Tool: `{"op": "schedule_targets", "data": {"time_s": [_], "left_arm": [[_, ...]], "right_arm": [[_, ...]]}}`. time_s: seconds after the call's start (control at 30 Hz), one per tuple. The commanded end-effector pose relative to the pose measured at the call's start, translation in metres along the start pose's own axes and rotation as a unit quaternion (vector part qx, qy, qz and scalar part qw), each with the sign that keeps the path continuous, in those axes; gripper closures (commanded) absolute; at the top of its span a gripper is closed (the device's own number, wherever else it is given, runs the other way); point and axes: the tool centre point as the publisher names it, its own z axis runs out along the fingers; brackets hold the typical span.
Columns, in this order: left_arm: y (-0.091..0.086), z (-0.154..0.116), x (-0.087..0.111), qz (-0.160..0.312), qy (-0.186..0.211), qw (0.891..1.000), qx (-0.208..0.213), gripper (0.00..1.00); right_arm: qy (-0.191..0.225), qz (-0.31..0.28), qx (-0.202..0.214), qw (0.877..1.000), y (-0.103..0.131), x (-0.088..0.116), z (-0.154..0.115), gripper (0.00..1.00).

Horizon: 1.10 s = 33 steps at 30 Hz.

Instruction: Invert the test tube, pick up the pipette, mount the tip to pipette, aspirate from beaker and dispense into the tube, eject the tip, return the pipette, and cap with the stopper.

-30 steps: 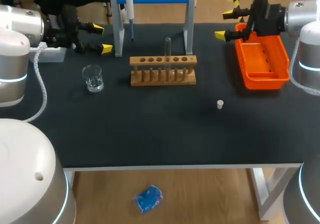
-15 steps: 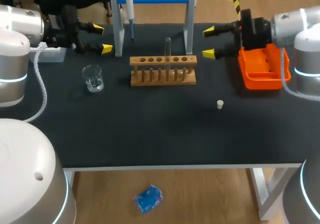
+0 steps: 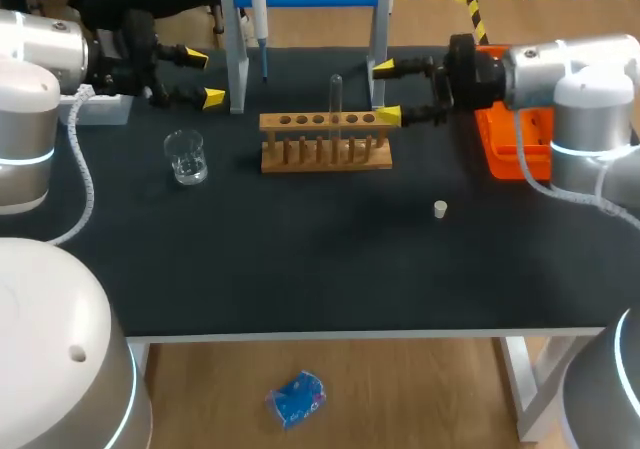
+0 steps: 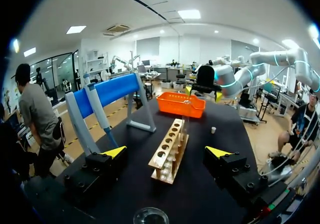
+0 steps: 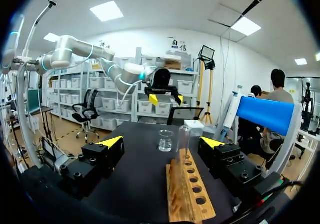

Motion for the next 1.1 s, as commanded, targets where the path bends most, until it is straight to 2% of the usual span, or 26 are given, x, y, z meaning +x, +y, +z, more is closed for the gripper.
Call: {"op": "schedule_targets", "data": {"time_s": [0.03, 0.33, 0.4, 0.7, 1.1], "left_arm": [[0.000, 0.000, 0.000, -0.001, 0.000, 1.000, -0.001, 0.00], [0.000, 0.000, 0.000, -0.001, 0.000, 1.000, -0.001, 0.00], [0.000, 0.000, 0.000, -0.001, 0.000, 1.000, -0.001, 0.00], [0.000, 0.000, 0.000, -0.001, 0.000, 1.000, -0.001, 0.00], [0.000, 0.000, 0.000, -0.001, 0.000, 1.000, -0.001, 0.00]], "right_arm": [[0.012, 0.000, -0.003, 1.000, -0.003, -0.006, 0.003, 0.00], [0.010, 0.002, 0.002, 1.000, -0.006, -0.007, 0.003, 0.00], [0.013, 0.007, -0.008, 1.000, -0.007, -0.008, 0.004, 0.00], [0.043, 0.027, -0.028, 0.998, -0.015, -0.016, 0.028, 0.00], [0.076, 0.013, -0.036, 0.996, -0.028, -0.033, 0.064, 0.00]]}}
